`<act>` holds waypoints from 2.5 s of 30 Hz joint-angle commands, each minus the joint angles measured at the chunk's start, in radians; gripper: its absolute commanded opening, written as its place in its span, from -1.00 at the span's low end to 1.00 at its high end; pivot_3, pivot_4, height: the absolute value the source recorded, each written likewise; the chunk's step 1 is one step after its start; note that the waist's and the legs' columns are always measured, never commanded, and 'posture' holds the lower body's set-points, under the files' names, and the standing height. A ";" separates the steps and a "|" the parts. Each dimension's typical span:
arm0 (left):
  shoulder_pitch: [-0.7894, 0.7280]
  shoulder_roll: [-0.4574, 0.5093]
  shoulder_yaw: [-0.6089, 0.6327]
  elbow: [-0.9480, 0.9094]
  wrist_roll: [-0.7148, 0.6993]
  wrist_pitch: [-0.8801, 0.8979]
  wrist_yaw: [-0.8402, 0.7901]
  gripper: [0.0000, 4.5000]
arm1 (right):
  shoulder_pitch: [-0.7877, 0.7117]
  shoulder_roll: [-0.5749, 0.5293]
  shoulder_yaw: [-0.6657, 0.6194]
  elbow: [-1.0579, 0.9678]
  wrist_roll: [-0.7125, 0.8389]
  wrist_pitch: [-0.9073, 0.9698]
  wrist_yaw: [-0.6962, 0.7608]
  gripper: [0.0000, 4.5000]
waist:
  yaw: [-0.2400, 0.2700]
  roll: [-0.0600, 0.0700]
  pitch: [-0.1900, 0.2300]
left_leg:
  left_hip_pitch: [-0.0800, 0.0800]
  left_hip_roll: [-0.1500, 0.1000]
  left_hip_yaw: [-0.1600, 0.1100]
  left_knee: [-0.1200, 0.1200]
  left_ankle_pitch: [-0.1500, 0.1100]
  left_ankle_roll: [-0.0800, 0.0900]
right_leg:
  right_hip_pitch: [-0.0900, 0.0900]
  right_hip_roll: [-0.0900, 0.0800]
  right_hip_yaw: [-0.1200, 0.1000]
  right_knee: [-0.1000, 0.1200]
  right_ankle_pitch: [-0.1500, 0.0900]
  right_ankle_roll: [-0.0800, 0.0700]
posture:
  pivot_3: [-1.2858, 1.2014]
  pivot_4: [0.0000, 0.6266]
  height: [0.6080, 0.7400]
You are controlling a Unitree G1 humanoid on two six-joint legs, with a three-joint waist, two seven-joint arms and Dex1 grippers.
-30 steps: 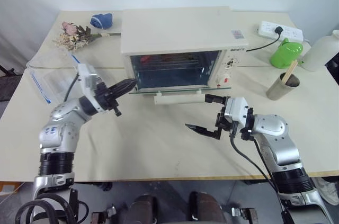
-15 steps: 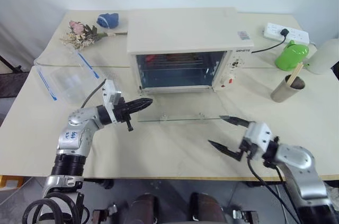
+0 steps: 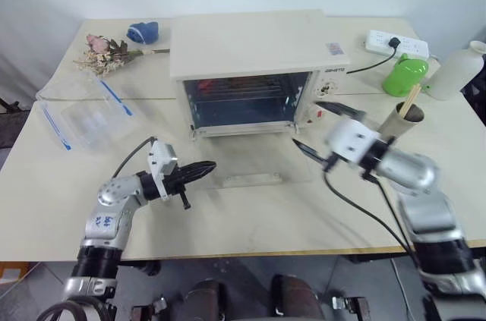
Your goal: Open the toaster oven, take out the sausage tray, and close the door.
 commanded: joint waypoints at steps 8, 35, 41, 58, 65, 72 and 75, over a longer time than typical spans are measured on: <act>0.197 0.026 0.209 -0.300 -0.162 0.102 0.119 0.32 | -0.311 0.175 0.249 0.383 -0.364 0.005 -0.265 1.00 | -0.001 0.000 0.000 | -0.003 -0.001 -0.005 0.000 0.000 0.000 | 0.000 -0.001 -0.002 0.000 0.000 0.000 | 0.03 -0.52 1.00; -0.017 -0.022 0.153 -0.200 -0.145 0.090 0.200 1.00 | -0.621 0.337 0.385 0.909 -0.554 -0.131 -0.603 -1.00 | -0.046 0.000 0.000 | -0.003 -0.001 -0.007 -0.002 0.000 -0.001 | 0.000 0.001 -0.004 0.001 0.000 0.000 | 0.03 -0.52 1.00; -0.165 -0.001 0.153 -0.056 -0.161 0.109 0.137 1.00 | -0.616 0.309 0.372 0.828 -0.552 -0.155 -0.584 -1.00 | -0.048 -0.001 0.000 | -0.004 -0.001 -0.009 -0.002 0.001 -0.001 | 0.000 0.001 -0.006 0.001 0.000 0.000 | 0.03 -0.52 1.00; -0.302 0.027 0.169 0.095 -0.157 0.159 0.102 1.00 | -0.173 0.106 0.313 0.109 -0.464 -0.166 -0.229 -1.00 | -0.039 -0.001 0.000 | -0.006 -0.001 -0.011 -0.001 0.001 -0.002 | -0.001 0.001 -0.009 0.000 0.000 0.000 | 0.03 -0.52 1.00; -0.301 0.044 0.182 0.103 -0.167 0.223 0.113 1.00 | 0.033 0.011 0.249 -0.147 -0.423 -0.165 -0.138 -1.00 | -0.020 -0.001 0.000 | -0.006 -0.001 -0.009 0.000 0.001 -0.002 | 0.000 0.001 -0.007 -0.001 0.000 0.000 | 0.03 -0.52 1.00; -0.259 0.101 0.231 0.021 -0.262 0.428 0.141 1.00 | 0.196 -0.074 0.185 -0.270 -0.403 -0.209 -0.116 -1.00 | -0.022 -0.001 0.001 | -0.006 -0.001 -0.008 0.001 0.002 -0.001 | 0.000 0.000 -0.005 -0.001 0.000 0.000 | 0.03 -0.52 1.00; -0.222 0.144 0.260 -0.047 -0.358 0.607 0.155 1.00 | 0.218 -0.084 0.170 -0.278 -0.411 -0.252 -0.138 -1.00 | -0.022 -0.001 0.001 | -0.004 -0.001 -0.007 0.000 0.002 -0.002 | 0.000 0.001 -0.005 0.000 0.000 0.000 | 0.03 -0.52 1.00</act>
